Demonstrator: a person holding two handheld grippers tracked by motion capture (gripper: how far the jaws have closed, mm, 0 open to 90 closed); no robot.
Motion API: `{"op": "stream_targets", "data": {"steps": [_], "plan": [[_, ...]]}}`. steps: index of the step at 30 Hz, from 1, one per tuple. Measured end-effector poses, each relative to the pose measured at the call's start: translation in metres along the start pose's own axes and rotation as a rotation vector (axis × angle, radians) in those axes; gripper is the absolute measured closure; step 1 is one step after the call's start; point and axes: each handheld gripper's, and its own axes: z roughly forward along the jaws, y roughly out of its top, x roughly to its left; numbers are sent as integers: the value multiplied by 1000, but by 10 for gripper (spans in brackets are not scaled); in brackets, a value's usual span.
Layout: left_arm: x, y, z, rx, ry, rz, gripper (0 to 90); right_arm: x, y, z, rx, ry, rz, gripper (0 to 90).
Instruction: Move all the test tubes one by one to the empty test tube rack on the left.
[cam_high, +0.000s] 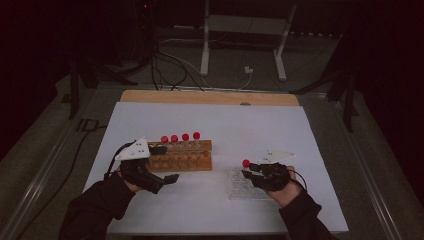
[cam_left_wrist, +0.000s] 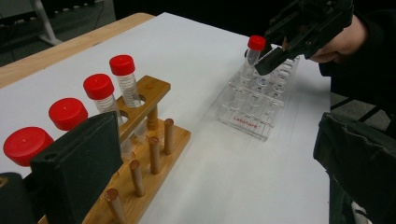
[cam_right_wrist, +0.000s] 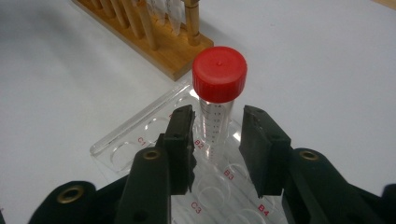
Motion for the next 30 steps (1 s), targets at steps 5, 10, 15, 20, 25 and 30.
{"op": "stream_targets", "data": {"steps": [5,10,15,20,25,30], "plan": [[1,-1,1,-4,-3,-8,18,2,2,4,13,-20,-34,732],[1,-2,0,-1,-5,-7,18,4,4,4,29,-17,-52,750],[0,-1,1,3,-11,-4,18,4,7,-1,30,-16,-57,752],[0,0,1,6,-11,-2,18,3,15,-15,-18,-5,-43,753],[0,2,0,-1,-9,-3,18,4,25,-29,-60,-10,-49,753],[0,6,-1,-6,2,-6,18,5,34,-37,-91,-12,-55,753]]}}
